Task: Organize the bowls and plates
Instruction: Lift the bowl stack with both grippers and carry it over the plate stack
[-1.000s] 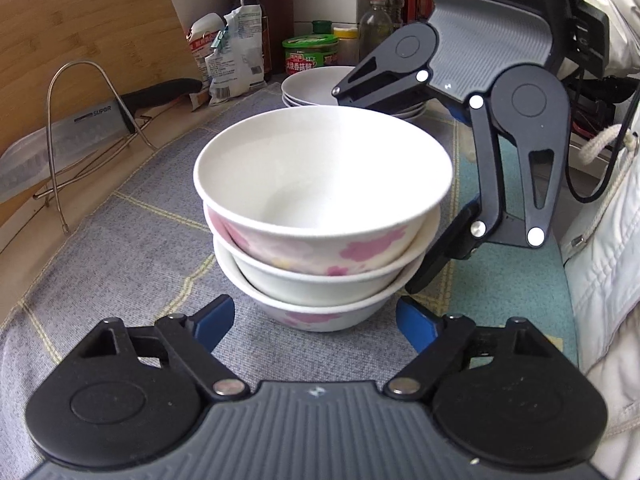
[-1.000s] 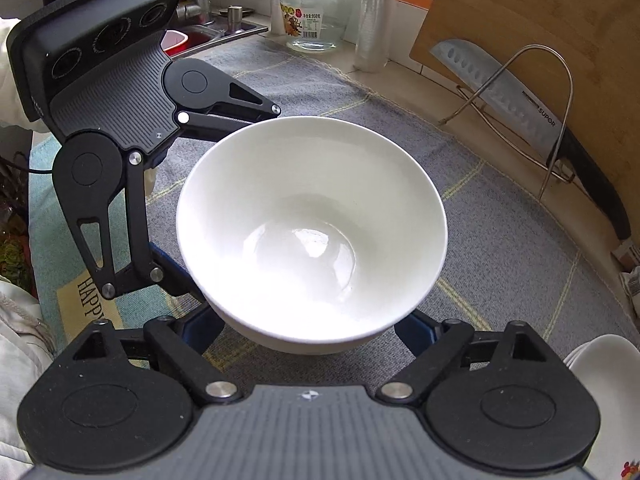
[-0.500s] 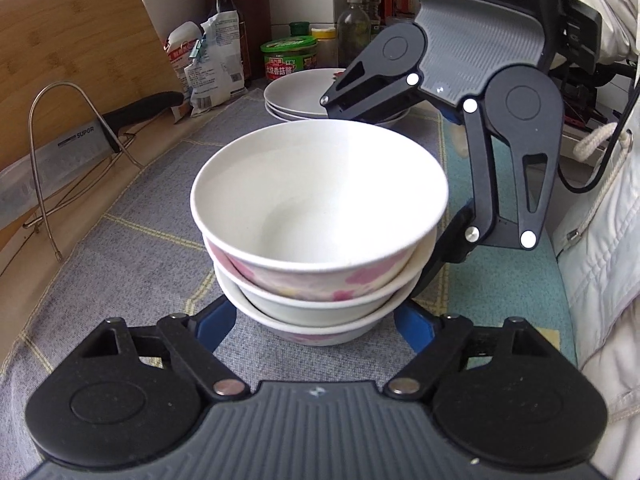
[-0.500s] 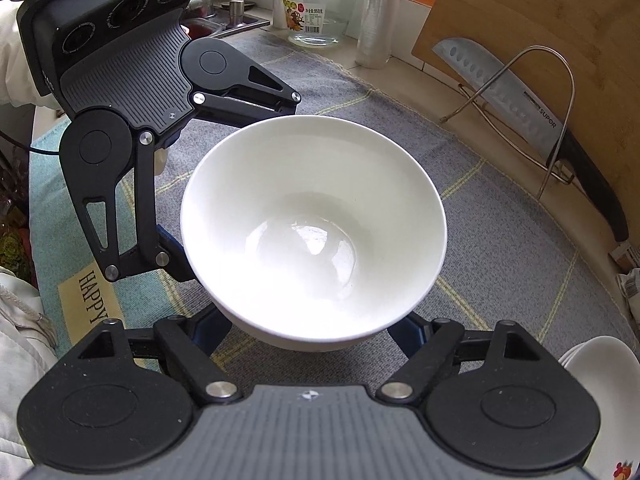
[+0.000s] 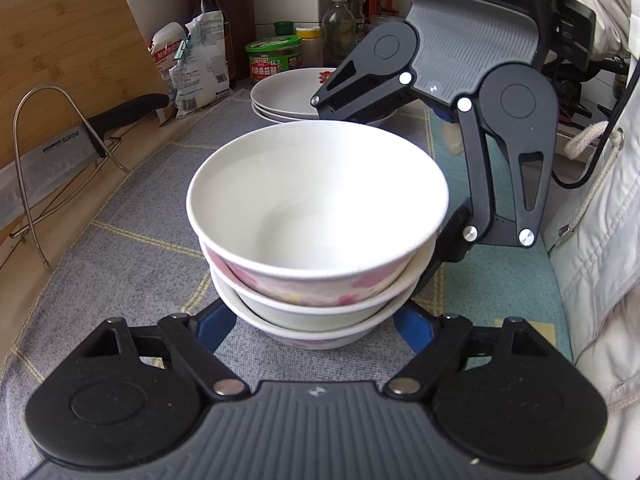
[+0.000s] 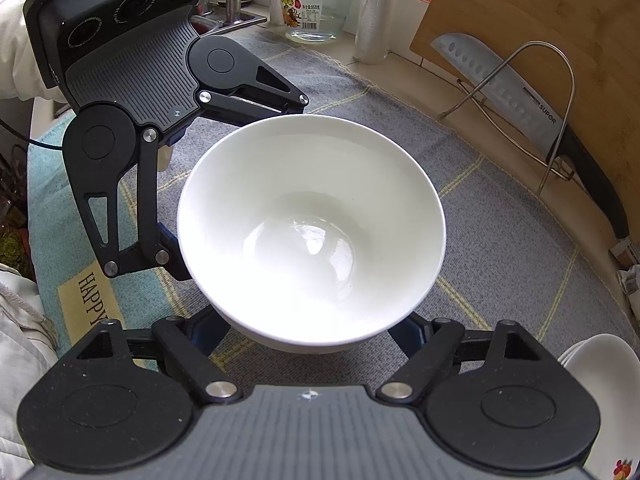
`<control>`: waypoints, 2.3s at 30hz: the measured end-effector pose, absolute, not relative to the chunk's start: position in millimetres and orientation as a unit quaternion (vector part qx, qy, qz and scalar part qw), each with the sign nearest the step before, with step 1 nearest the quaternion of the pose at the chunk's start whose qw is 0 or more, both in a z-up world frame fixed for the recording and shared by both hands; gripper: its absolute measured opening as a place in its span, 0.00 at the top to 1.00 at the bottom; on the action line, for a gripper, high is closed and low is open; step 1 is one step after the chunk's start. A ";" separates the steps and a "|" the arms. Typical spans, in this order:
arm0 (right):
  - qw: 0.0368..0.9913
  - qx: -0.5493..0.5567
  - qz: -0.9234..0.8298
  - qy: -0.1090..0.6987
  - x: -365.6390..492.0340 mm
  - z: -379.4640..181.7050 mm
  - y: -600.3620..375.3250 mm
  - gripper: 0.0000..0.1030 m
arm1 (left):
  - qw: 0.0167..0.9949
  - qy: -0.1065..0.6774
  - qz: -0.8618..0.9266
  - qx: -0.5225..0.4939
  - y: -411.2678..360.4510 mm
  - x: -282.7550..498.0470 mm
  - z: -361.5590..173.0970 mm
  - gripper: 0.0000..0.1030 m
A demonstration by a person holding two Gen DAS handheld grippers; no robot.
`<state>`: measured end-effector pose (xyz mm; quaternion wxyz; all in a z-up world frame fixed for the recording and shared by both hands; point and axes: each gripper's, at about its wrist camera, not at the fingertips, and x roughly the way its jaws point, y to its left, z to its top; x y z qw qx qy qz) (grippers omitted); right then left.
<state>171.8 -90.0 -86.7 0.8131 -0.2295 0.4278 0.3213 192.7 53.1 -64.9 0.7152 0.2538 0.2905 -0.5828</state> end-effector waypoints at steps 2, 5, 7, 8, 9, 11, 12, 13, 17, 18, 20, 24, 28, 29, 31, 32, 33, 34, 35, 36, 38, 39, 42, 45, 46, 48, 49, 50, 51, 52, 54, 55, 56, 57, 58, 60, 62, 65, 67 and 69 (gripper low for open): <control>0.812 -0.231 0.321 0.429 171.9 -86.5 -89.7 0.15 | 0.713 0.290 -0.586 0.255 52.7 193.3 -65.2 0.18; 0.811 -0.231 0.321 0.430 173.6 -86.4 -89.4 0.15 | 0.711 0.290 -0.588 0.255 52.0 194.4 -65.3 0.18; 0.812 -0.230 0.320 0.431 174.0 -86.3 -89.2 0.15 | 0.711 0.290 -0.588 0.255 51.8 194.8 -65.7 0.18; 0.812 -0.229 0.320 0.431 173.8 -86.3 -89.0 0.15 | 0.711 0.289 -0.588 0.255 51.9 194.7 -65.8 0.18; 0.813 -0.229 0.319 0.431 173.5 -86.5 -88.7 0.15 | 0.712 0.289 -0.588 0.254 51.8 194.7 -65.9 0.18; 0.813 -0.230 0.317 0.431 173.0 -86.5 -88.3 0.15 | 0.712 0.288 -0.588 0.255 51.5 194.8 -65.8 0.18; 0.813 -0.229 0.317 0.431 173.3 -86.5 -88.3 0.15 | 0.712 0.288 -0.588 0.255 51.7 194.3 -65.8 0.18; 0.813 -0.228 0.316 0.432 173.6 -86.5 -88.3 0.15 | 0.712 0.288 -0.588 0.256 51.6 194.2 -65.6 0.18; 0.814 -0.227 0.313 0.432 172.6 -86.5 -88.0 0.16 | 0.713 0.289 -0.585 0.258 50.7 192.7 -64.7 0.18; 0.815 -0.227 0.313 0.432 172.4 -86.5 -88.0 0.16 | 0.713 0.290 -0.584 0.258 50.3 192.6 -64.6 0.18; 0.815 -0.228 0.314 0.431 171.4 -86.2 -88.4 0.16 | 0.714 0.294 -0.580 0.261 48.7 191.2 -63.8 0.18; 0.814 -0.228 0.323 0.426 167.7 -82.3 -91.4 0.16 | 0.718 0.297 -0.571 0.264 46.4 186.8 -59.4 0.18; 0.811 -0.229 0.338 0.418 162.0 -75.6 -98.1 0.16 | 0.728 0.302 -0.555 0.266 43.4 178.5 -52.7 0.18; 0.810 -0.232 0.342 0.416 160.5 -74.0 -99.9 0.16 | 0.730 0.304 -0.551 0.266 41.5 176.7 -51.2 0.18; 0.807 -0.236 0.350 0.412 157.3 -69.8 -104.1 0.16 | 0.733 0.308 -0.545 0.266 36.3 173.1 -47.4 0.18; 0.807 -0.237 0.353 0.411 155.9 -67.7 -107.1 0.16 | 0.734 0.310 -0.543 0.266 32.7 171.7 -45.2 0.18; 0.806 -0.237 0.355 0.409 154.4 -65.6 -110.9 0.16 | 0.735 0.311 -0.541 0.265 29.0 170.7 -43.4 0.18; 0.806 -0.238 0.357 0.407 153.2 -63.6 -115.2 0.16 | 0.737 0.310 -0.538 0.266 24.9 169.6 -41.7 0.18; 0.806 -0.238 0.358 0.406 152.2 -61.4 -119.9 0.16 | 0.739 0.308 -0.536 0.268 19.2 168.0 -39.6 0.18; 0.807 -0.238 0.359 0.405 151.5 -59.4 -124.8 0.16 | 0.740 0.306 -0.534 0.269 14.2 166.6 -37.6 0.18; 0.808 -0.238 0.359 0.403 150.6 -54.2 -136.2 0.16 | 0.742 0.301 -0.533 0.272 2.6 164.2 -33.6 0.18; 0.809 -0.238 0.358 0.402 150.0 -51.2 -142.2 0.16 | 0.743 0.299 -0.534 0.271 -3.2 163.9 -31.9 0.18; 0.813 -0.241 0.352 0.397 147.4 -41.2 -161.8 0.16 | 0.742 0.289 -0.539 0.274 -24.6 164.7 -26.0 0.18; 0.821 -0.243 0.339 0.391 146.7 -32.2 -184.0 0.16 | 0.740 0.276 -0.547 0.278 -46.8 168.4 -22.0 0.18; 0.823 -0.242 0.334 0.390 147.0 -29.8 -192.0 0.16 | 0.739 0.271 -0.550 0.281 -55.5 170.1 -21.3 0.18; 0.829 -0.241 0.321 0.388 147.5 -26.6 -207.7 0.16 | 0.735 0.262 -0.555 0.287 -71.8 173.5 -20.2 0.18; 0.832 -0.242 0.314 0.387 150.8 -26.0 -215.6 0.16 | 0.733 0.257 -0.559 0.290 -81.8 175.6 -19.7 0.18; 0.835 -0.242 0.308 0.387 152.4 -25.0 -223.1 0.16 | 0.730 0.253 -0.563 0.292 -90.8 178.2 -19.9 0.18; 0.837 -0.242 0.301 0.388 153.2 -24.8 -230.7 0.16 | 0.728 0.250 -0.567 0.293 -99.2 181.1 -20.5 0.18; 0.839 -0.241 0.294 0.389 154.5 -24.3 -238.9 0.16 | 0.725 0.247 -0.572 0.295 -108.7 184.8 -21.4 0.18; 0.843 -0.241 0.280 0.391 157.1 -24.1 -253.8 0.16 | 0.720 0.239 -0.579 0.299 -124.4 190.3 -23.8 0.18; 0.845 -0.240 0.273 0.392 158.6 -24.1 -260.8 0.16 | 0.717 0.236 -0.583 0.301 -131.9 194.1 -25.5 0.18; 0.847 -0.240 0.267 0.392 160.0 -24.7 -267.6 0.16 | 0.714 0.234 -0.586 0.302 -139.2 197.1 -27.1 0.18; 0.849 -0.240 0.262 0.393 161.5 -25.5 -273.6 0.16 | 0.713 0.232 -0.588 0.303 -146.0 200.0 -28.8 0.18; 0.850 -0.241 0.255 0.393 163.4 -26.4 -280.0 0.16 | 0.711 0.231 -0.590 0.305 -152.5 202.5 -30.8 0.18; 0.852 -0.243 0.245 0.394 165.3 -29.6 -289.8 0.16 | 0.707 0.230 -0.594 0.307 -163.1 207.0 -34.8 0.18; 0.852 -0.242 0.238 0.397 170.6 -33.7 -297.3 0.16 | 0.704 0.230 -0.596 0.311 -172.7 211.2 -39.6 0.18; 0.853 -0.238 0.232 0.403 177.5 -40.1 -308.3 0.16 | 0.700 0.234 -0.598 0.313 -186.4 216.9 -47.1 0.18; 0.852 -0.237 0.230 0.407 180.6 -44.2 -313.8 0.16 | 0.698 0.238 -0.598 0.313 -191.3 219.1 -50.8 0.18; 0.851 -0.235 0.231 0.409 184.3 -48.2 -317.9 0.16 | 0.697 0.241 -0.598 0.313 -193.8 221.5 -52.9 0.18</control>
